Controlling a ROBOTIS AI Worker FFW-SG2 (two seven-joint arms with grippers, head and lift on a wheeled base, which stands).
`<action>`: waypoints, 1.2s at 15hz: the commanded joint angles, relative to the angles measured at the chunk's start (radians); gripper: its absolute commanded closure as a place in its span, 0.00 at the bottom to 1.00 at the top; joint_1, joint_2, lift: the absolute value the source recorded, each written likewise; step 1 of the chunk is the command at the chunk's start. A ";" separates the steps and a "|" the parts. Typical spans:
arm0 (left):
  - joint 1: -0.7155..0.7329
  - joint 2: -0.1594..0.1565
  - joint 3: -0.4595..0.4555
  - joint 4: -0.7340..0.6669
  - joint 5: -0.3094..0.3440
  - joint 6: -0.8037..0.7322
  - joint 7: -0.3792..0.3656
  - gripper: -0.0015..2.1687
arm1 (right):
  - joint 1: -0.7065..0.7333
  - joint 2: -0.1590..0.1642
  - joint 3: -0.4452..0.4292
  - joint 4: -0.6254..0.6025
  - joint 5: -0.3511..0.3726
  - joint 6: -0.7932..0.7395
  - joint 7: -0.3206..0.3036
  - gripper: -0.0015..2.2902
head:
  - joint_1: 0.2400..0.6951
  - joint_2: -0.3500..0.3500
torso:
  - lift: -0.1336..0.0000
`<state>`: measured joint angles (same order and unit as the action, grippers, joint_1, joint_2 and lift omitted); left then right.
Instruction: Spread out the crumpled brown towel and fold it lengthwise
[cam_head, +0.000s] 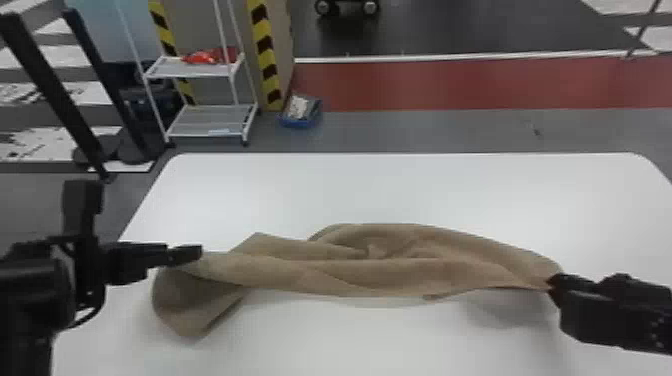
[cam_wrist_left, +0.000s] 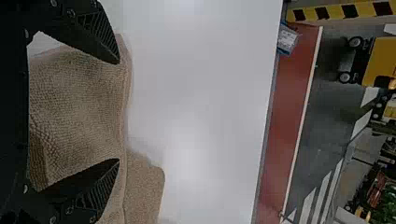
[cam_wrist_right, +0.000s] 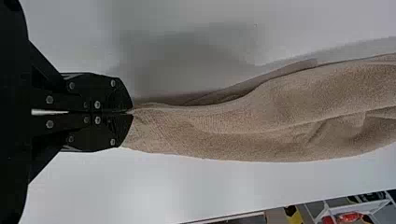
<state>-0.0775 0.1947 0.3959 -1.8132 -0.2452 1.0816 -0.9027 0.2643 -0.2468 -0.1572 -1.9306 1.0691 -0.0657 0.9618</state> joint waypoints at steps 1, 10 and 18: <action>-0.022 0.015 -0.006 0.017 -0.014 -0.015 0.005 0.07 | 0.001 0.004 0.004 0.002 0.009 0.001 0.000 0.98 | 1.00 0.65 | 0.08; -0.082 0.042 -0.054 0.133 -0.082 0.056 0.015 0.10 | 0.001 0.009 0.010 0.012 0.022 0.001 0.000 0.98 | 1.00 0.69 | 0.08; -0.062 0.032 -0.055 0.114 -0.082 0.031 -0.010 0.86 | -0.011 0.009 0.007 0.027 0.020 0.001 -0.005 0.98 | 1.00 0.68 | 0.08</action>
<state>-0.1454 0.2329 0.3343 -1.6900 -0.3300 1.1149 -0.9164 0.2549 -0.2362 -0.1459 -1.9063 1.0906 -0.0651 0.9597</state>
